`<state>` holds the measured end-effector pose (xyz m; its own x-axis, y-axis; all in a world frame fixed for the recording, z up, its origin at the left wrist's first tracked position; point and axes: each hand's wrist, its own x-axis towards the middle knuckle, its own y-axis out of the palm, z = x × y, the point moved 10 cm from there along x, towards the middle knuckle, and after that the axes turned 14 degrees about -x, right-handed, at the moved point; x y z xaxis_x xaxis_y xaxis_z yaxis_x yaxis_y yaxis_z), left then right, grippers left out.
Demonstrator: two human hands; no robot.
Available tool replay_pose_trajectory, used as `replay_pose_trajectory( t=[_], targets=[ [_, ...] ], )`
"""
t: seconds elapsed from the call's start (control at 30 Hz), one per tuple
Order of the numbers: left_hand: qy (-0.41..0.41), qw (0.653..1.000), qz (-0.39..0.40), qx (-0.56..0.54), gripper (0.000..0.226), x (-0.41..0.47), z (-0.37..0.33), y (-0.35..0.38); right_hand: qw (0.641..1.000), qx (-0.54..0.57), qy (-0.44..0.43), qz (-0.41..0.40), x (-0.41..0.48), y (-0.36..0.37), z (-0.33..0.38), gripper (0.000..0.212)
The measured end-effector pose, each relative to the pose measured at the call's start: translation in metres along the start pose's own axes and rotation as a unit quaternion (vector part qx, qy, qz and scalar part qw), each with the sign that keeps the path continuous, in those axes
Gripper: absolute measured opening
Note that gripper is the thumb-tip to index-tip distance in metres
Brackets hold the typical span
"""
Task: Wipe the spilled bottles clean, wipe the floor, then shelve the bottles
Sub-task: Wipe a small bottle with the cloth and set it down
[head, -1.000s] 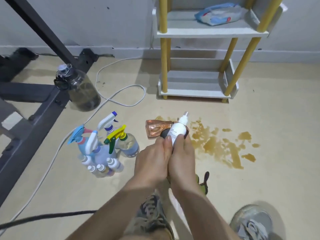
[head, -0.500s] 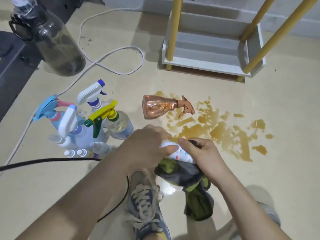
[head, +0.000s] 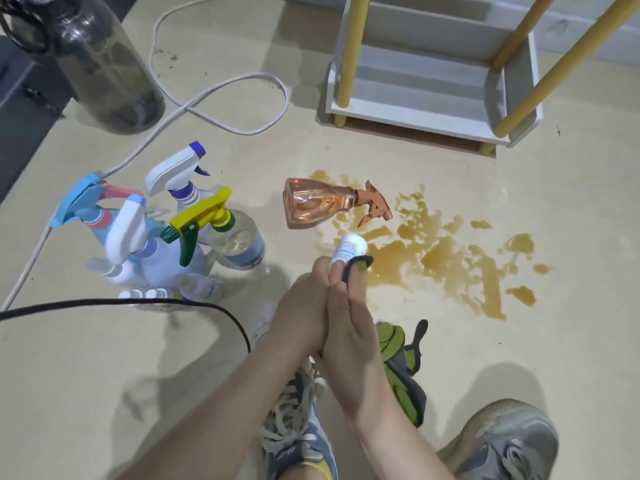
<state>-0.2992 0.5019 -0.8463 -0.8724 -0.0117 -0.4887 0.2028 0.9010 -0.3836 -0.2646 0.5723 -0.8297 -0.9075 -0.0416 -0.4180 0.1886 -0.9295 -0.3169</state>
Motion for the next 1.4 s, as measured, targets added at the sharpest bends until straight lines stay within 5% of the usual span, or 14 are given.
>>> replay_pose_trajectory(
  t=[0.17,0.33,0.4,0.53,0.63,0.8,0.9,1.17,1.33,1.4],
  targets=[
    [0.014,0.993,0.019,-0.114,0.013,-0.036,0.004,0.024,0.992,-0.120,-0.033,-0.037,0.045,-0.035,0.004,0.043],
    [-0.030,0.971,0.010,-0.238,0.025,-0.032,0.013,0.019,0.964,-0.180,-0.184,-0.072,0.007,-0.022,0.013,0.059],
    [-0.025,0.985,0.019,-0.171,0.029,-0.032,0.015,0.015,0.946,-0.223,-0.232,-0.041,-0.003,-0.012,0.018,0.055],
    [-0.072,0.960,0.023,-0.269,0.038,-0.042,0.017,0.016,0.953,-0.213,-0.212,-0.042,0.024,-0.021,0.022,0.045],
    [-0.060,0.955,0.004,-0.292,0.047,-0.043,0.011,0.011,0.995,-0.053,-0.057,-0.056,0.051,-0.041,0.018,0.045],
    [0.048,0.988,-0.073,-0.130,0.047,-0.027,-0.016,-0.019,0.994,0.097,0.048,-0.004,0.018,-0.011,0.011,0.049],
    [0.035,0.995,-0.080,-0.054,0.037,-0.020,-0.023,-0.030,0.998,0.049,0.021,0.019,-0.004,-0.009,0.014,0.042],
    [-0.008,0.983,-0.037,-0.180,0.030,-0.026,-0.013,-0.012,0.989,-0.052,-0.132,-0.029,0.009,-0.015,0.046,0.046],
    [0.011,1.000,0.006,0.006,0.026,-0.040,-0.018,-0.016,0.984,-0.152,-0.094,-0.026,0.050,-0.036,0.039,0.039],
    [0.013,1.000,-0.013,0.018,0.026,-0.046,-0.022,-0.026,0.960,-0.264,-0.078,0.044,0.056,-0.035,0.028,0.051]
  ],
)
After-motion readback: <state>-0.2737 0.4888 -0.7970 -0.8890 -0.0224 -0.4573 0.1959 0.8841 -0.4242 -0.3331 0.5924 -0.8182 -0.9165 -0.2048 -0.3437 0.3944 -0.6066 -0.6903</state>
